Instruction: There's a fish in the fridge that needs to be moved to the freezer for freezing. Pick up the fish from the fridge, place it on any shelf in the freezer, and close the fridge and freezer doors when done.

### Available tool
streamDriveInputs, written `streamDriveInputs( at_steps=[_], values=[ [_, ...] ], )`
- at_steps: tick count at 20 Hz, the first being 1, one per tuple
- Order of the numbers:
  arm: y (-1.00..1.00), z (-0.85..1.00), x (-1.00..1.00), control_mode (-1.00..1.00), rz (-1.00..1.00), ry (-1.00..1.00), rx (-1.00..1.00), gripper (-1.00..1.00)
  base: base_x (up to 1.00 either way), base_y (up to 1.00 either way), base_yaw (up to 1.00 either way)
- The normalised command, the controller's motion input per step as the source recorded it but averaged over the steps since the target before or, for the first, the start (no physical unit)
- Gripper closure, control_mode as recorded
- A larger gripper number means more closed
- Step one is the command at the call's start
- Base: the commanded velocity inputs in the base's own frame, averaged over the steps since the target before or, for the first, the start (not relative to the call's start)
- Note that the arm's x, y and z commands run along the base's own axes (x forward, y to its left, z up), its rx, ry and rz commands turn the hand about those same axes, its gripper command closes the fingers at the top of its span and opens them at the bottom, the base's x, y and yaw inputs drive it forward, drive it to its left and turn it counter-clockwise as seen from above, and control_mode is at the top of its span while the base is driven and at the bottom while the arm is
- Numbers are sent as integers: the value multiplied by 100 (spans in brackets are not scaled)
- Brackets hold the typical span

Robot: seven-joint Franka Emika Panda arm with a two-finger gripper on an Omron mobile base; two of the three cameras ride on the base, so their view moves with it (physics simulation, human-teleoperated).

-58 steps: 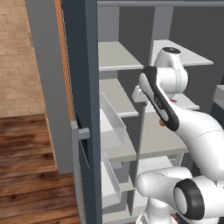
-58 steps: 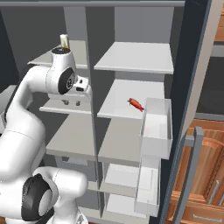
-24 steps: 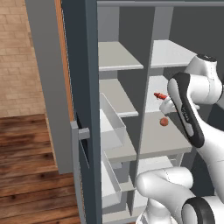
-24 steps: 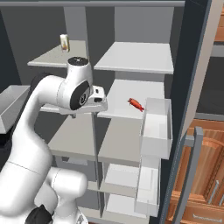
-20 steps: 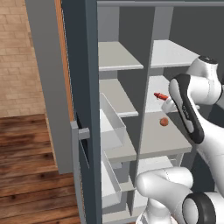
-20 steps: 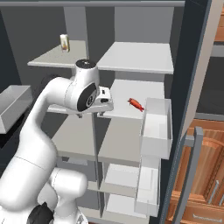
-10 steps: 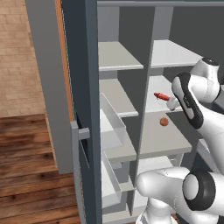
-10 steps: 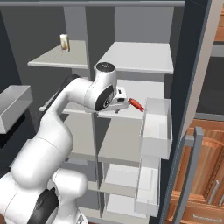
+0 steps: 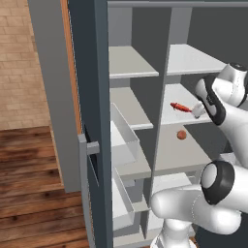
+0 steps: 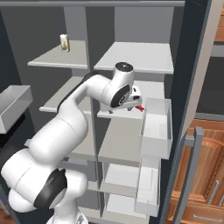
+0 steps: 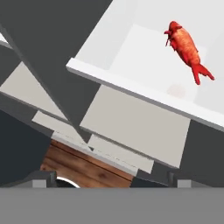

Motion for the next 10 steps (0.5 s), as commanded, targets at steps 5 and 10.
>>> streamDriveInputs(
  at_steps=[5, 10],
  values=[
    [-27, -21, 34, -100, 4, 0, 0, -100, 0, 0, 0],
    [-10, -27, 34, -100, 7, -8, 0, -100, 0, 0, 0]
  ],
)
